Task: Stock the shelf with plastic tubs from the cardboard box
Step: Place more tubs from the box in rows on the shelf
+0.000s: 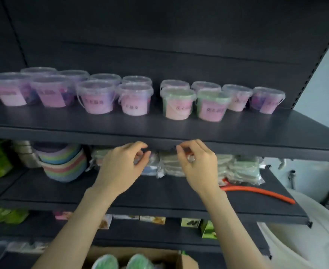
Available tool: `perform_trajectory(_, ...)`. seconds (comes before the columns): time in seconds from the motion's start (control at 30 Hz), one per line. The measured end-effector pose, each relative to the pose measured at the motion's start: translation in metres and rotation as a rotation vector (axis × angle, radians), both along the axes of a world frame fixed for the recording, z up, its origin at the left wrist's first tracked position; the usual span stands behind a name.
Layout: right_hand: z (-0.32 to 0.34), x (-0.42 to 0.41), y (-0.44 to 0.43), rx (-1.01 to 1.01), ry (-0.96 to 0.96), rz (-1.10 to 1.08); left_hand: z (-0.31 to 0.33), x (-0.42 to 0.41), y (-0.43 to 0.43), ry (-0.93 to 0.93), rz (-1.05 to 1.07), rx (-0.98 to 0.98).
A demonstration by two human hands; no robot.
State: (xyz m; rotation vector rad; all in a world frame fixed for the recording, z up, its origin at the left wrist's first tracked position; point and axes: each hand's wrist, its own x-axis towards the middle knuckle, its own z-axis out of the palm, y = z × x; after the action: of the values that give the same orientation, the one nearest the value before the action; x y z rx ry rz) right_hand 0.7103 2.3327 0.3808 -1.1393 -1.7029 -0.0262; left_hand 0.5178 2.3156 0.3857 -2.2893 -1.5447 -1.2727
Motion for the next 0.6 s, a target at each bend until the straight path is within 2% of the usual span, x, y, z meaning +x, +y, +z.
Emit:
perform_trajectory(0.1,-0.056,-0.044,-0.033,-0.133,0.005,-0.031,-0.055,-0.046,-0.029,0.007,-0.034,-0.137)
perform_trajectory(0.27,-0.164,-0.112,-0.087,-0.483,0.013,-0.075,-0.163,-0.111,-0.074,-0.028,-0.032,-0.408)
perform_trajectory(0.37,-0.221,-0.139,-0.112,-0.641,-0.081,-0.089,-0.227,-0.14,-0.098,-0.007,0.001,-0.587)
perform_trajectory(0.47,-0.281,-0.156,-0.126,-0.865,-0.076,-0.043,-0.29,-0.159,-0.118,-0.101,0.042,-0.762)
perform_trajectory(0.6,-0.356,-0.168,-0.138,-1.005,-0.088,-0.035,-0.372,-0.171,-0.142,-0.213,0.138,-0.944)
